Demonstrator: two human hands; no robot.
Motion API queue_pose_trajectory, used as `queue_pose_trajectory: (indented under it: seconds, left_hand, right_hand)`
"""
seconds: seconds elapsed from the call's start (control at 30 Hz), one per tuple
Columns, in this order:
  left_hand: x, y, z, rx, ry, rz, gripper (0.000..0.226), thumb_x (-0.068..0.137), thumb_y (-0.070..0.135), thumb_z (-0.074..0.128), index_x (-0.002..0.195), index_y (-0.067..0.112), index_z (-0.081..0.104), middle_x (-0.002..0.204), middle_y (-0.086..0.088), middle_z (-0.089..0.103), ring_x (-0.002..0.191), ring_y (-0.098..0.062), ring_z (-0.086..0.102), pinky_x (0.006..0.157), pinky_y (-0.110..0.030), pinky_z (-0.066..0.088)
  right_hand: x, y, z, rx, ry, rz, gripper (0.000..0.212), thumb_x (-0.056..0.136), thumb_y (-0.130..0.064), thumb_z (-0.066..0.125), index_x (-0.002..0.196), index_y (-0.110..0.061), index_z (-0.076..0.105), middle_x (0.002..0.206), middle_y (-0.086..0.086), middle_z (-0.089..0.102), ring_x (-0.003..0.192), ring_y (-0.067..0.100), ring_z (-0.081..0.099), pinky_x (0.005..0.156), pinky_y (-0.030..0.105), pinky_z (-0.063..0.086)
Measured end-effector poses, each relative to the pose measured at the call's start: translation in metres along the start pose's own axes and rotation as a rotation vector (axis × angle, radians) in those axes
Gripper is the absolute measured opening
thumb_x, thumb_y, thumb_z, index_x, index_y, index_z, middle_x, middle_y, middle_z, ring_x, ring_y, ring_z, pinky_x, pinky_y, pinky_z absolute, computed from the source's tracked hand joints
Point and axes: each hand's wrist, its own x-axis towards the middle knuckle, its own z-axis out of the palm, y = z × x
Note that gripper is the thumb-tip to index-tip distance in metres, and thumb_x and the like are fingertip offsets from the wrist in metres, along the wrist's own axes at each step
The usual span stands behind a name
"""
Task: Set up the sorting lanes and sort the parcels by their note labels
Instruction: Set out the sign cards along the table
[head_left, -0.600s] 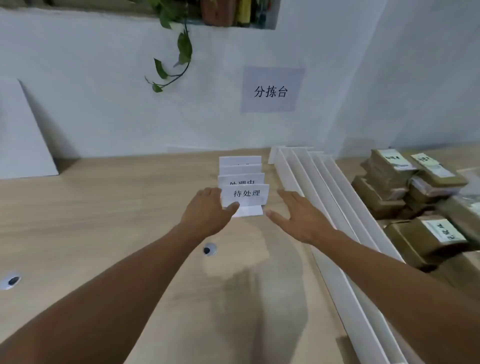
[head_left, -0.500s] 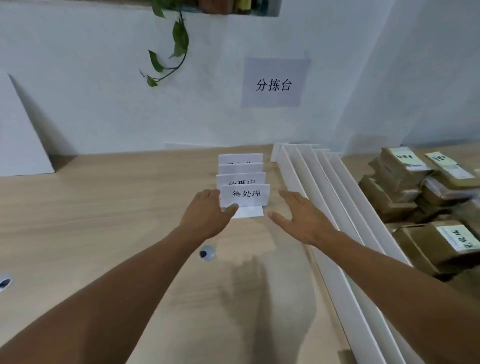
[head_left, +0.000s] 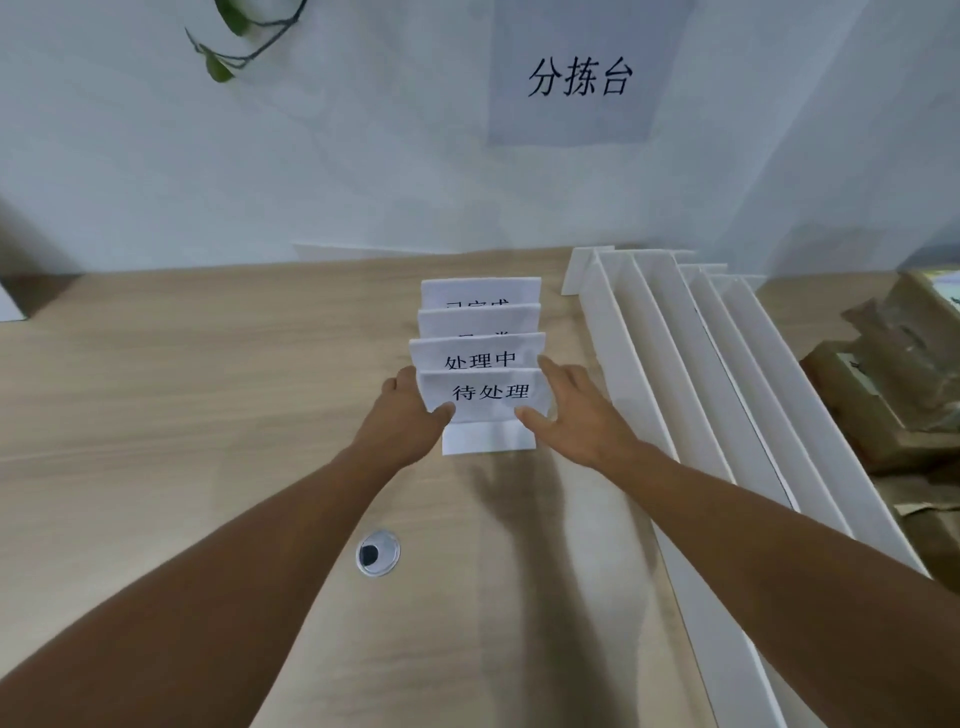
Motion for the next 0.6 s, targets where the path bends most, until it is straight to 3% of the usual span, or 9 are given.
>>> queue_pose_trajectory:
  seconds: [0.07, 0.17, 0.3, 0.4, 0.5, 0.6]
  left_hand:
    - [0.015, -0.004, 0.010, 0.001, 0.002, -0.022, 0.075, 0.097, 0.033, 0.065, 0.156, 0.010, 0.024, 0.152, -0.016, 0.039, 0.135, -0.034, 0.046, 0.092, -0.034, 0.035]
    - [0.028, -0.006, 0.024, -0.001, -0.020, -0.031, 0.076, 0.097, 0.023, 0.064, 0.156, 0.008, 0.018, 0.151, -0.018, 0.043, 0.132, -0.038, 0.049, 0.097, -0.039, 0.041]
    - [0.023, -0.002, 0.031, -0.021, 0.003, -0.010, 0.069, 0.098, 0.016, 0.061, 0.153, 0.007, 0.021, 0.147, -0.018, 0.046, 0.129, -0.039, 0.051, 0.094, -0.040, 0.043]
    - [0.004, 0.003, 0.021, -0.023, 0.019, 0.026, 0.069, 0.099, 0.016, 0.060, 0.155, 0.007, 0.022, 0.149, -0.018, 0.043, 0.132, -0.037, 0.048, 0.100, -0.040, 0.041]
    - [-0.024, 0.008, -0.008, -0.065, 0.110, 0.060, 0.067, 0.100, 0.015, 0.059, 0.157, 0.010, 0.024, 0.149, -0.016, 0.042, 0.131, -0.035, 0.049, 0.094, -0.034, 0.039]
    - [-0.064, 0.008, -0.046, -0.091, 0.197, 0.070, 0.063, 0.101, 0.009, 0.054, 0.158, 0.015, 0.027, 0.150, -0.014, 0.041, 0.130, -0.031, 0.049, 0.096, -0.037, 0.043]
  right_hand:
    - [0.016, 0.011, 0.015, -0.029, -0.037, 0.002, 0.086, 0.091, -0.067, 0.052, 0.159, -0.040, 0.007, 0.160, 0.002, 0.021, 0.142, 0.023, 0.035, 0.106, 0.040, 0.039]
    - [0.025, 0.023, 0.032, -0.041, -0.046, -0.007, 0.086, 0.092, -0.064, 0.053, 0.157, -0.047, -0.001, 0.157, 0.004, 0.027, 0.139, 0.025, 0.037, 0.091, 0.034, 0.035]
    - [0.018, 0.029, 0.034, 0.025, -0.003, -0.010, 0.088, 0.091, -0.061, 0.057, 0.157, -0.049, 0.001, 0.143, 0.001, 0.034, 0.110, 0.014, 0.048, 0.085, 0.029, 0.036]
    - [0.004, 0.022, 0.017, 0.047, 0.034, -0.008, 0.085, 0.091, -0.059, 0.060, 0.157, -0.048, 0.008, 0.139, 0.002, 0.032, 0.112, 0.020, 0.052, 0.092, 0.035, 0.047]
    - [-0.022, -0.001, -0.010, 0.064, 0.050, -0.081, 0.084, 0.091, -0.050, 0.067, 0.158, -0.043, 0.018, 0.127, 0.000, 0.034, 0.104, 0.021, 0.057, 0.096, 0.044, 0.052]
    - [-0.053, -0.036, -0.034, 0.072, 0.045, -0.188, 0.082, 0.091, -0.040, 0.071, 0.159, -0.035, 0.025, 0.123, 0.002, 0.036, 0.100, 0.016, 0.053, 0.098, 0.035, 0.049]
